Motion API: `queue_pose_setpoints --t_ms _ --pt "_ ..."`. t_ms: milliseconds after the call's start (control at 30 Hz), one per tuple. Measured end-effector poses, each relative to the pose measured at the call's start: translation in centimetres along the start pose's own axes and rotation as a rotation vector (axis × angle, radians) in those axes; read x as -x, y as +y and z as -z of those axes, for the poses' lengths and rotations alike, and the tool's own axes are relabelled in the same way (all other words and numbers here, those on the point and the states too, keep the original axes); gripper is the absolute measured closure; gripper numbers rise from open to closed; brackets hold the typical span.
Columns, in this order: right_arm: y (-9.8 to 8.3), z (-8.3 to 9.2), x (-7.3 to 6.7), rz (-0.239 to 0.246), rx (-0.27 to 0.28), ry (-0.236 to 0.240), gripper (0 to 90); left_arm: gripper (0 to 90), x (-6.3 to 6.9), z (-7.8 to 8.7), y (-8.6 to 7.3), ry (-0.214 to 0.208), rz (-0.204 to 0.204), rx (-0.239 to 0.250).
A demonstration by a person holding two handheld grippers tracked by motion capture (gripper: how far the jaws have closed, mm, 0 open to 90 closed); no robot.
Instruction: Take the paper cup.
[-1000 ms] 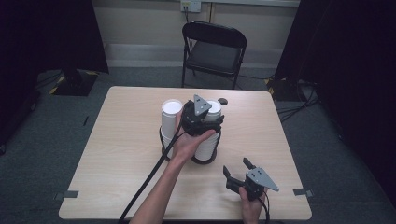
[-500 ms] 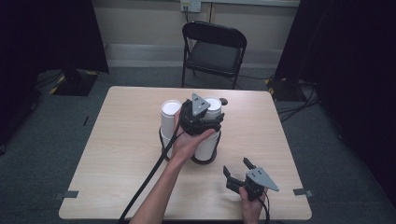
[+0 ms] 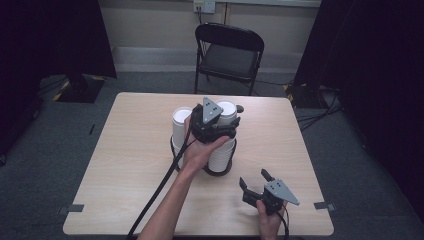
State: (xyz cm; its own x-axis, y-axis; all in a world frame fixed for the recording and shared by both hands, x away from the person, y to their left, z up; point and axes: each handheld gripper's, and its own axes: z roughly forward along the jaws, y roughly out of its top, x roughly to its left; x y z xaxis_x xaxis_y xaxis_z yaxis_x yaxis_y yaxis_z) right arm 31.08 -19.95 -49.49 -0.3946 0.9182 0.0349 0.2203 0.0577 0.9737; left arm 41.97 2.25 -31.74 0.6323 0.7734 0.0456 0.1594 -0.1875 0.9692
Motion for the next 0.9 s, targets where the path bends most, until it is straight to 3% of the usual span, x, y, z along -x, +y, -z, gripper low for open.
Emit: queue_pose_setpoints --t_ms 667,767,900 --pt "0.0 0.0 -0.1 0.008 -0.007 0.013 15.2 20.7 -0.1 1.3 1.1 -0.025 0.027 0.079" --pt "0.0 0.0 -0.1 0.007 -0.007 0.014 15.2 20.7 0.0 2.0 1.1 -0.009 0.032 0.14" --pt "0.0 0.0 -0.1 0.008 -0.008 0.017 15.3 20.8 0.1 2.5 1.4 -0.005 0.03 0.166"
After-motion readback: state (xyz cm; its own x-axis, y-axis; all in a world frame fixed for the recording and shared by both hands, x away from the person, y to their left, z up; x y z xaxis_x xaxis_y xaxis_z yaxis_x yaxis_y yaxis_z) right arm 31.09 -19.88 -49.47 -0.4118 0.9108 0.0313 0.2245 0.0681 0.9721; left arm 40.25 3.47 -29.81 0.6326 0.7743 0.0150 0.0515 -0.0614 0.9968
